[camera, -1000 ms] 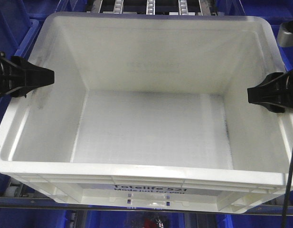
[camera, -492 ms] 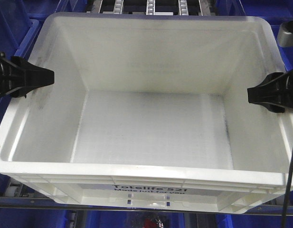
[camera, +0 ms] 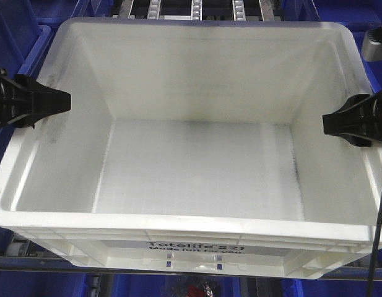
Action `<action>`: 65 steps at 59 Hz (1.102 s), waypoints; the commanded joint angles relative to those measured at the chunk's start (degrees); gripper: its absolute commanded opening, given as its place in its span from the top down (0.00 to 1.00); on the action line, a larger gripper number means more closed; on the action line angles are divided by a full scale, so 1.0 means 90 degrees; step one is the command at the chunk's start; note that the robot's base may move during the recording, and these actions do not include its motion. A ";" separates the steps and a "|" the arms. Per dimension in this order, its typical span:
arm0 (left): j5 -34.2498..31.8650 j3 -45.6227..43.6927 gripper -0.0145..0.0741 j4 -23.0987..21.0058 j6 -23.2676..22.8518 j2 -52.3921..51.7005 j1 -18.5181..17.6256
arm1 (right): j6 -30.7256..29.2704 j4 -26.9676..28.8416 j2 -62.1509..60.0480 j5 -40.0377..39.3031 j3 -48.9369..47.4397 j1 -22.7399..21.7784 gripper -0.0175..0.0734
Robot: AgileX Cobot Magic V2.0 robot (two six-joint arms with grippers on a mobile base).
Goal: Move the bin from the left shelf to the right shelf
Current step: 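Pull the gripped crate off the roller shelf toward the robot, then hold the crate with both grippers while the base backs away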
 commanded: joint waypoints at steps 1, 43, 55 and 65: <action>-0.0028 -0.0253 0.84 -0.0757 0.0317 -0.0244 -0.0116 | 0.0017 0.0153 -0.0138 -0.0880 -0.0291 -0.0003 0.81; -0.0028 -0.0253 0.84 -0.0757 0.0317 -0.0244 -0.0116 | 0.0017 0.0153 -0.0138 -0.0880 -0.0291 -0.0003 0.81; -0.0028 -0.0253 0.84 -0.0757 0.0317 -0.0244 -0.0116 | 0.0017 0.0153 -0.0138 -0.0873 -0.0291 -0.0003 0.81; -0.0028 -0.0253 0.84 -0.0757 0.0317 -0.0244 -0.0116 | 0.0017 0.0153 -0.0138 -0.0853 -0.0291 -0.0003 0.81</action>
